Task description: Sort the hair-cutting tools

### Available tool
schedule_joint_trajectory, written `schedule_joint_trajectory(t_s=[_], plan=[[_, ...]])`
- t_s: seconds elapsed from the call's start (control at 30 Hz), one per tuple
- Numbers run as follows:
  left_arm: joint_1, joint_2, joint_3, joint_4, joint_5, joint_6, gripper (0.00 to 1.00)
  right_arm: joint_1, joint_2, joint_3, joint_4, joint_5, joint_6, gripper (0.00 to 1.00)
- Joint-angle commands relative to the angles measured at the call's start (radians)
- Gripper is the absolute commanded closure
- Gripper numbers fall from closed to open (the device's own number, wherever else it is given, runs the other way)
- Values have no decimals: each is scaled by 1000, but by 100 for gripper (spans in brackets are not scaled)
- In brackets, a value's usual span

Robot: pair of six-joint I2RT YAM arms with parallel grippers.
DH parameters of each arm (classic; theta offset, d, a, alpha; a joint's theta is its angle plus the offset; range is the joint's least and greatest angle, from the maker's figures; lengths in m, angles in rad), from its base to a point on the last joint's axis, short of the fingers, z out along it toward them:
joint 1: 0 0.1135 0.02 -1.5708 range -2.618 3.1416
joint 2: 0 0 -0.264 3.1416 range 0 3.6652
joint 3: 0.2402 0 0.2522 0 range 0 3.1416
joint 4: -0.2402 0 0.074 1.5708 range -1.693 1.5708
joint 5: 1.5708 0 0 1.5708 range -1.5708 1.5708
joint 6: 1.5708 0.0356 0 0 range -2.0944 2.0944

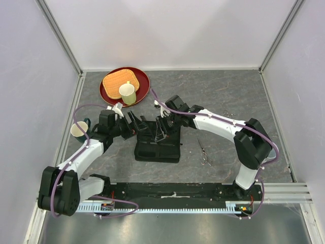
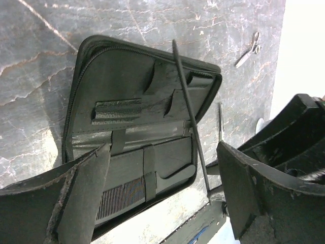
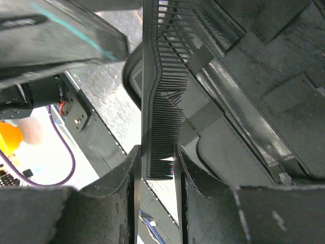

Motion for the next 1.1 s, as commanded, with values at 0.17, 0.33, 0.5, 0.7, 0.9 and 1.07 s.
schedule_joint_trajectory(t_s=[0.17,0.33,0.5,0.7,0.9,1.07], plan=[[4,58,-58,207,19,-115,20,41,24,-10,123,-50,53,66],[3,87,-59,245,35,-132,41,56,35,-9,132,-47,56,66],[1,124,-59,259,61,-137,67,68,54,-3,136,-41,56,66],[3,121,-59,259,56,-143,98,81,52,0,132,-15,59,64],[1,55,-46,235,49,-137,98,84,-11,-3,131,11,70,32],[3,-14,-6,163,26,-106,98,82,-98,-12,131,92,84,7]])
